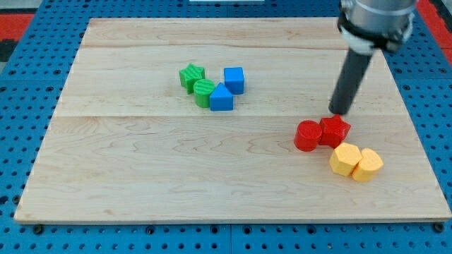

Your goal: Push the yellow heart to the bottom of the board

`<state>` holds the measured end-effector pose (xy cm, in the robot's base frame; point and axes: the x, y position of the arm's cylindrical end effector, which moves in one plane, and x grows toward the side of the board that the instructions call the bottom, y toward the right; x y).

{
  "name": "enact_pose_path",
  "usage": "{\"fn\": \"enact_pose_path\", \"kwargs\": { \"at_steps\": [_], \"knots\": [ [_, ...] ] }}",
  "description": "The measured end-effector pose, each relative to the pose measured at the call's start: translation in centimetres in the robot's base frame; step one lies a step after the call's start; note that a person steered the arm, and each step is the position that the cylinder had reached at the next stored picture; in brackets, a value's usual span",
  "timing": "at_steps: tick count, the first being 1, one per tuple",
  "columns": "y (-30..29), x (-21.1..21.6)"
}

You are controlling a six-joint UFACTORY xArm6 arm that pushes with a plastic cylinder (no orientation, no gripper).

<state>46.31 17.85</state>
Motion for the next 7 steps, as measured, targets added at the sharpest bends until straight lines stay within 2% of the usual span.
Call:
{"fn": "enact_pose_path", "kwargs": {
  "at_steps": [2,3,4,5,7],
  "knots": [
    [7.5,2.7],
    [6.6,6.1],
    [2.5,8.8],
    [0.3,8.8],
    [4.5,10.1]
  ]
}}
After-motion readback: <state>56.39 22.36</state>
